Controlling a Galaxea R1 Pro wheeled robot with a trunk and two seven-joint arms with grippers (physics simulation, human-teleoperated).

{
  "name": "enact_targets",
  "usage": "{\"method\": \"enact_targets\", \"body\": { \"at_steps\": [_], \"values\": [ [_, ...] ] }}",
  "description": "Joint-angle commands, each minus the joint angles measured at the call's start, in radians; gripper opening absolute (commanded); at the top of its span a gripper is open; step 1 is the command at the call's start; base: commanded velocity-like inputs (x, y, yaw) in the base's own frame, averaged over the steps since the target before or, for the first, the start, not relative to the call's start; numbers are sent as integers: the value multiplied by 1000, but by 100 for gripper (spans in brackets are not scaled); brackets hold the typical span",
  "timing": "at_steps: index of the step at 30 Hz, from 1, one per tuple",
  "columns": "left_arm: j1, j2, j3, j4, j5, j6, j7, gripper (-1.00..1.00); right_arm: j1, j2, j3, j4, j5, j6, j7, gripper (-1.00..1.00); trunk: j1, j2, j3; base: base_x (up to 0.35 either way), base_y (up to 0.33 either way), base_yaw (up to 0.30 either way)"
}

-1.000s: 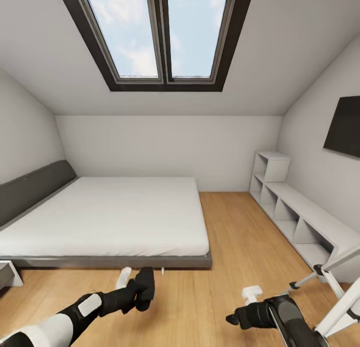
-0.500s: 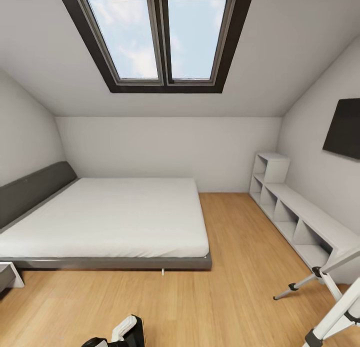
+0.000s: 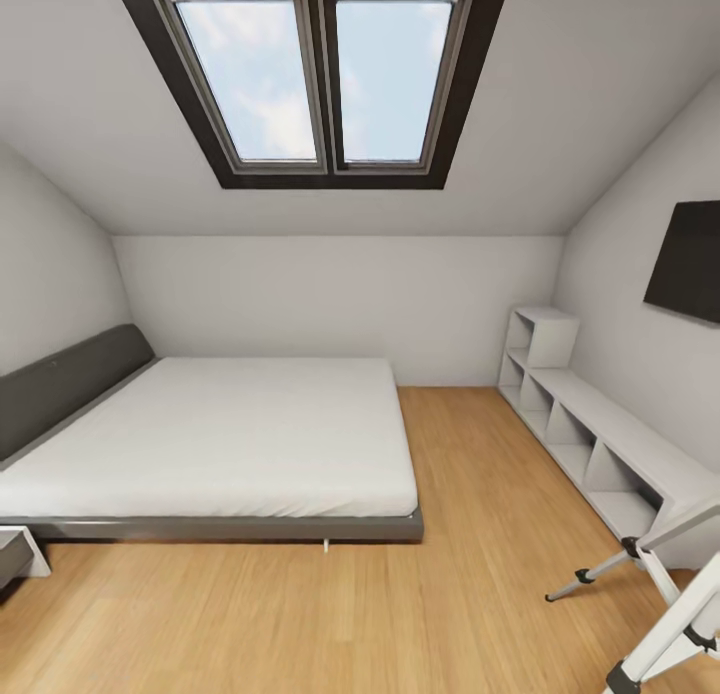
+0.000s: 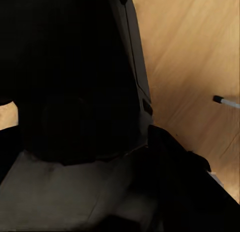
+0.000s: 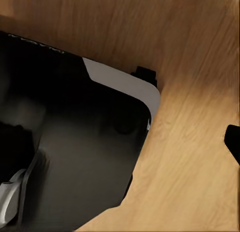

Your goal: Attach the digital camera to the camera tripod in the bedroom.

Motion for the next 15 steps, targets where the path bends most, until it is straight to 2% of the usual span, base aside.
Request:
{"method": "enact_targets", "body": {
  "at_steps": [1, 4, 8, 15],
  "values": [
    [32, -1, -10, -1, 7, -23, 5, -100, -2, -1, -7, 15, 6, -36, -14, 100, -4, 6, 2, 0, 0, 0],
    [86, -1, -10, -2, 4, -84, 13, -100, -2, -3, -8, 32, 4, -97, -37, 100, -15, 27, 11, 0, 0, 0],
    [122, -5, -11, -3, -8, -131, 16, -100, 28, -5, -10, 41, 0, -147, -53, 100, -31, 55, 24, 0, 0, 0],
    [130, -6, -11, -3, -69, -142, 17, -100, 45, -6, -13, 44, -30, -160, -57, 100, -57, 104, 46, 0, 0, 0]
  ]
}}
